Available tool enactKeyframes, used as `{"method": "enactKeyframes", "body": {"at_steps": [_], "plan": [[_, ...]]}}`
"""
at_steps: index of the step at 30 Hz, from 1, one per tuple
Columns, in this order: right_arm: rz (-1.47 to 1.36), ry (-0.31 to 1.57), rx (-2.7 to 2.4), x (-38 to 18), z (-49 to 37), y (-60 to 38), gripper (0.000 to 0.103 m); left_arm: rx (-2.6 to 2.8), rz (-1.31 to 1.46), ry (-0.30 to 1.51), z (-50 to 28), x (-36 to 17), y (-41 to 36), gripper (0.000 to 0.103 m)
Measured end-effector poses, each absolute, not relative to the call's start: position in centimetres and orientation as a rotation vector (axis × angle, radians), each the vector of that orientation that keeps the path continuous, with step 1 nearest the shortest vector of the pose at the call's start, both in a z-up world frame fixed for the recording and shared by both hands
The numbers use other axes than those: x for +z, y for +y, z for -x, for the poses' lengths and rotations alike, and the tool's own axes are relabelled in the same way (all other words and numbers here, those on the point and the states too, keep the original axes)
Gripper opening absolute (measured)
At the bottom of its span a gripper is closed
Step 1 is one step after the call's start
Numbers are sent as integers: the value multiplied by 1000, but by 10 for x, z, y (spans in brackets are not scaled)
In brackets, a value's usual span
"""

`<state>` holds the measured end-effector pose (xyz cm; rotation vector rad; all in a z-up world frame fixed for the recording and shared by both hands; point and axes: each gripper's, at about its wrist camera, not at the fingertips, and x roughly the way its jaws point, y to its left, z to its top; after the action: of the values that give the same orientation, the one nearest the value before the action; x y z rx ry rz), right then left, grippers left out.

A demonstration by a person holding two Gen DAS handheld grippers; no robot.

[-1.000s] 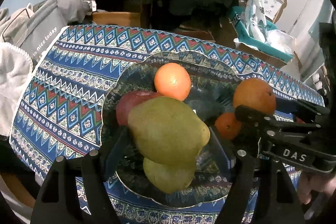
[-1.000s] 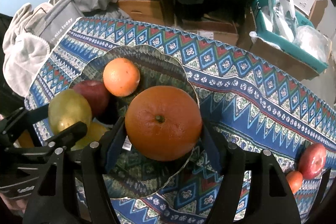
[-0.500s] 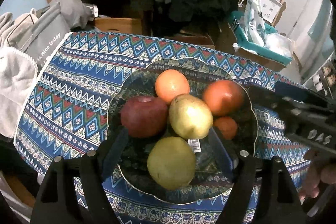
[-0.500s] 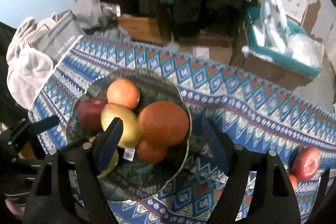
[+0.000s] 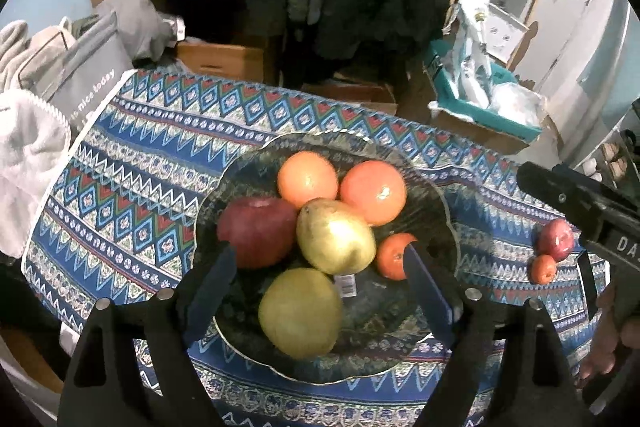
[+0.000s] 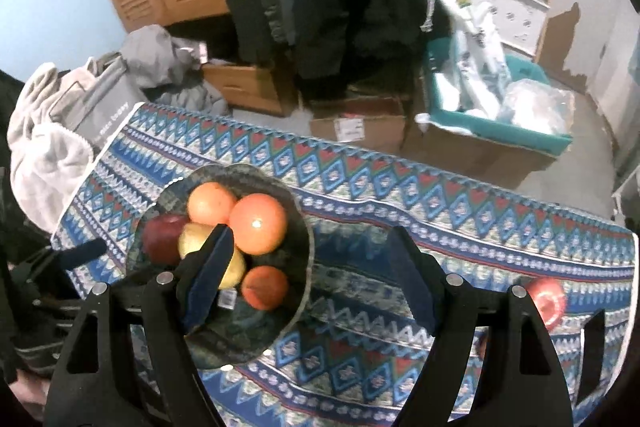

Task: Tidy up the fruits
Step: 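Open both tools to release the pear and orange, then withdraw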

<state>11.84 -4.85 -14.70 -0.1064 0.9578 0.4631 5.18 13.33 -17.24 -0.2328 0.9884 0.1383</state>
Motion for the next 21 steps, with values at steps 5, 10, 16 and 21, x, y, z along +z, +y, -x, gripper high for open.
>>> {"method": "enactKeyframes", "body": {"at_steps": [5,10,16,21], "plan": [[98,943,420,-139,-116,-72,79,115,223,977,-54,-163,120,86],[95,923,381,-131,-111,-94,79,97,201,968,-57,-156,106,86],[83,903,330,-122,-107,-123,79,71,184,966,-59,-148,86,86],[62,900,284,-120,-105,-150,79,48,160,964,-62,-143,67,86]]}}
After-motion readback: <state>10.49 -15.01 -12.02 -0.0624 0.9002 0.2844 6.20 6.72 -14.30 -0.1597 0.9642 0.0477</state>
